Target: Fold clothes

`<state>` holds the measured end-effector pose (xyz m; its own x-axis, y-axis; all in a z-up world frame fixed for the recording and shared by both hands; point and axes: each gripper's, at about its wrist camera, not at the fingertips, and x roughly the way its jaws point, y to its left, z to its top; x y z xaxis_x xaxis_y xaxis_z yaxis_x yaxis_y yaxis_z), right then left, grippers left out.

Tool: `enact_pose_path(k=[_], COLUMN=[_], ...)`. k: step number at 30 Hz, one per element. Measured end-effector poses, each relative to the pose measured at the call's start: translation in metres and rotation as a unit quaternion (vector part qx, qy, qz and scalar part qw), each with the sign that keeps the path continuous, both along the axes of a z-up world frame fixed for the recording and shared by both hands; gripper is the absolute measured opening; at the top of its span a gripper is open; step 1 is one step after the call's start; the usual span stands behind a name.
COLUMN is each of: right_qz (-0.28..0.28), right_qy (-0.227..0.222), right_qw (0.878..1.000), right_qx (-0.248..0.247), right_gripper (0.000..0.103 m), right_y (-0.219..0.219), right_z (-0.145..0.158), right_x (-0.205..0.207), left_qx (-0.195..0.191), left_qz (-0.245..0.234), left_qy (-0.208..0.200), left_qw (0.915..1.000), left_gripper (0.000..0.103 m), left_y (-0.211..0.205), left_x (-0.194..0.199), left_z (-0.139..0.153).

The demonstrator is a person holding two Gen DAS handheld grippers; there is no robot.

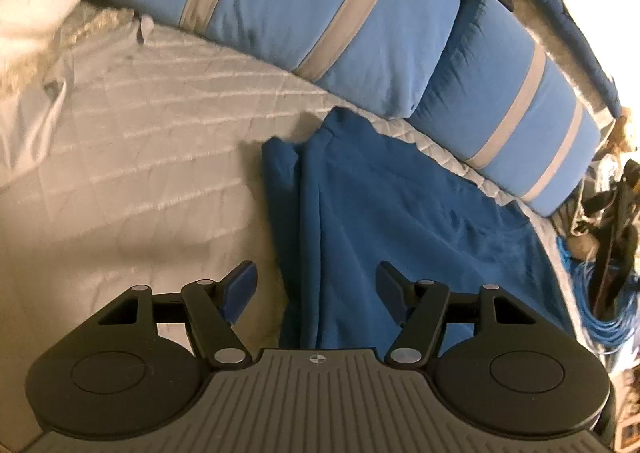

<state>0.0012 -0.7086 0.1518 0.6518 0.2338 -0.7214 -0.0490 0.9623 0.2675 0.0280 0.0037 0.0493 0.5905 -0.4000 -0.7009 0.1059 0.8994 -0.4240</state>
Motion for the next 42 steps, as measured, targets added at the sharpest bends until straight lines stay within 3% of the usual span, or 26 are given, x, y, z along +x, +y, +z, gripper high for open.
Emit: enact_pose_path(k=[4, 9, 15, 16, 17, 18, 19, 23, 31, 32, 33, 34, 35, 37, 42], right_qz=[0.025, 0.027, 0.037, 0.041, 0.047, 0.053, 0.056, 0.058, 0.043, 0.038, 0.03, 0.018, 0.004, -0.01, -0.045], right_qy=[0.013, 0.027, 0.027, 0.028, 0.033, 0.04, 0.044, 0.039, 0.049, 0.05, 0.048, 0.05, 0.054, 0.05, 0.072], right_qw=[0.999, 0.998, 0.994, 0.993, 0.993, 0.992, 0.993, 0.994, 0.993, 0.993, 0.993, 0.993, 0.993, 0.99, 0.966], right_qx=[0.017, 0.054, 0.101, 0.104, 0.104, 0.103, 0.099, 0.081, 0.099, 0.102, 0.104, 0.105, 0.107, 0.134, 0.242], right_gripper=[0.1, 0.088, 0.066, 0.056, 0.032, 0.016, 0.007, 0.005, 0.005, 0.01, 0.023, 0.046, 0.073, 0.096, 0.095], right_y=[0.008, 0.018, 0.032, 0.035, 0.039, 0.042, 0.044, 0.047, 0.04, 0.039, 0.038, 0.036, 0.033, 0.024, 0.0], right_z=[-0.045, -0.097, -0.136, -0.139, -0.143, -0.146, -0.148, -0.15, -0.155, -0.155, -0.155, -0.154, -0.154, -0.155, -0.17], right_x=[-0.011, -0.013, -0.01, -0.01, -0.01, -0.01, -0.011, -0.019, -0.023, -0.022, -0.022, -0.023, -0.023, -0.027, -0.038], left_qx=[-0.02, -0.023, -0.013, -0.006, 0.001, 0.004, 0.005, 0.013, 0.026, 0.027, 0.029, 0.032, 0.038, 0.058, 0.063], left_qz=[-0.003, -0.017, -0.024, -0.024, -0.023, -0.022, -0.022, -0.022, -0.017, -0.015, -0.013, -0.011, -0.007, 0.007, 0.017], left_qy=[0.014, 0.019, 0.022, 0.02, 0.019, 0.018, 0.02, 0.028, 0.031, 0.028, 0.024, 0.019, 0.014, -0.001, -0.038], left_qw=[0.9997, 0.9994, 0.9994, 0.9995, 0.9996, 0.9996, 0.9995, 0.9993, 0.999, 0.9991, 0.9992, 0.9992, 0.9992, 0.9983, 0.9971], left_gripper=[0.062, 0.052, 0.025, 0.017, 0.009, 0.008, 0.007, 0.006, 0.01, 0.01, 0.011, 0.012, 0.021, 0.033, 0.056], left_y=[-0.002, -0.009, -0.014, -0.014, -0.014, -0.014, -0.012, -0.009, -0.011, -0.011, -0.011, -0.012, -0.013, -0.016, -0.022], left_x=[-0.001, -0.005, -0.011, -0.013, -0.015, -0.018, -0.021, -0.033, -0.044, -0.044, -0.043, -0.045, -0.046, -0.051, -0.065], left_z=[-0.012, -0.016, -0.018, -0.017, -0.017, -0.017, -0.018, -0.02, -0.023, -0.021, -0.02, -0.017, -0.014, -0.006, 0.017])
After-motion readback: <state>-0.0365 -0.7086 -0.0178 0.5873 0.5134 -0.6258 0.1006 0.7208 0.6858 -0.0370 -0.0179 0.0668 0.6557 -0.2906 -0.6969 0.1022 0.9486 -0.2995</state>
